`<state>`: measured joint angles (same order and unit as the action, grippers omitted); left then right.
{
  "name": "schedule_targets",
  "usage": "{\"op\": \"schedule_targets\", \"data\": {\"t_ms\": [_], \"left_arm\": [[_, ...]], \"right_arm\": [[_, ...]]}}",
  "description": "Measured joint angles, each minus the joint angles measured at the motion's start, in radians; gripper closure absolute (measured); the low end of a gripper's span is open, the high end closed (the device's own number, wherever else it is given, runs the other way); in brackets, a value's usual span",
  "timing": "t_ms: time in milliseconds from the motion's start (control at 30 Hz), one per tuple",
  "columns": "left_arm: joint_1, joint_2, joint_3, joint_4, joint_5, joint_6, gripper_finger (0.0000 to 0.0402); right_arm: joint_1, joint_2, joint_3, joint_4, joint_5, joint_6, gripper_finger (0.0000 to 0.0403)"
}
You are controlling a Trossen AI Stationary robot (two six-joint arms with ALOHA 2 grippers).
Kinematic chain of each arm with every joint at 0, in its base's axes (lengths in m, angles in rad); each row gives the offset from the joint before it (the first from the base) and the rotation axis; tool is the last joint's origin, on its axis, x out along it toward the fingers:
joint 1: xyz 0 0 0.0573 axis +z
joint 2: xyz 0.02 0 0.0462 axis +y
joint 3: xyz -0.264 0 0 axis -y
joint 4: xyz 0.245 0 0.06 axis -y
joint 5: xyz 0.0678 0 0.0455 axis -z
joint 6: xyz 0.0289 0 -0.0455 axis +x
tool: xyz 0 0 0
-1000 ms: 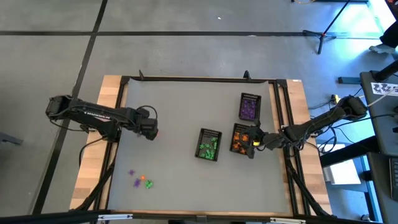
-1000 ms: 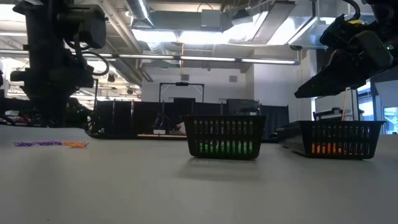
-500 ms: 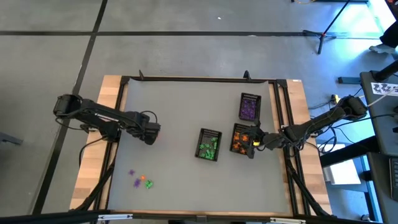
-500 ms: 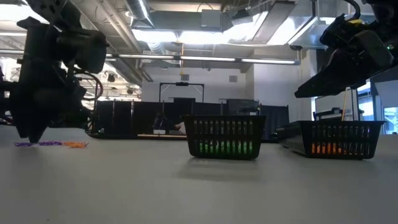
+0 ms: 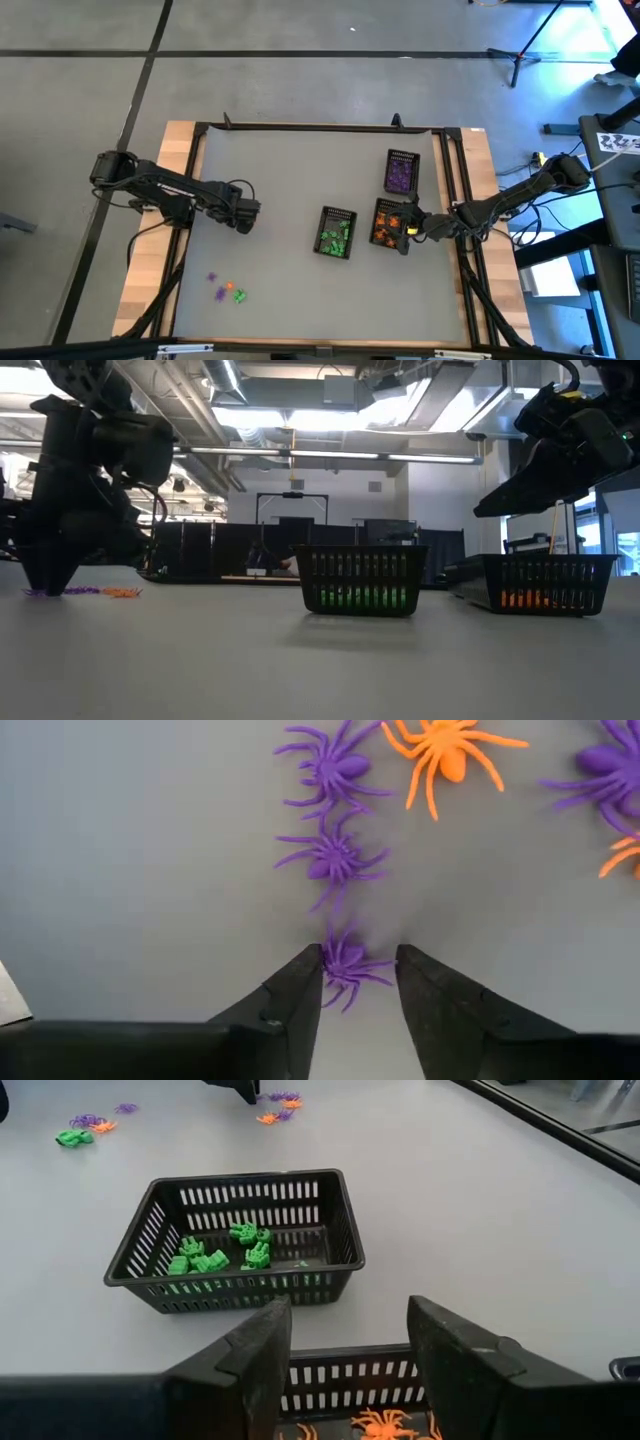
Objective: Sort Halloween decoration
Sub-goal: Put the purple spider toy into the top bin
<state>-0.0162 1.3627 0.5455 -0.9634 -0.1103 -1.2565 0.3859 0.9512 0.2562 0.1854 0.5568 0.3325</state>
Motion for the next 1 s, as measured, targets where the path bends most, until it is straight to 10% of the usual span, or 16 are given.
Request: {"op": "schedule_targets", "data": {"t_ms": [333, 1000], "left_arm": [[0.0, 0.002, 0.012, -0.001, 0.016, 0.016, 0.0394], [-0.16, 0.004, 0.447, 0.036, -0.321, 0.319, 0.0401]], "right_arm": [[0.0, 0.0, 0.0, 0.001, 0.0, 0.001, 0.0205], [0.0, 0.0, 0.001, 0.06, 0.0, -0.004, 0.0205]]}}
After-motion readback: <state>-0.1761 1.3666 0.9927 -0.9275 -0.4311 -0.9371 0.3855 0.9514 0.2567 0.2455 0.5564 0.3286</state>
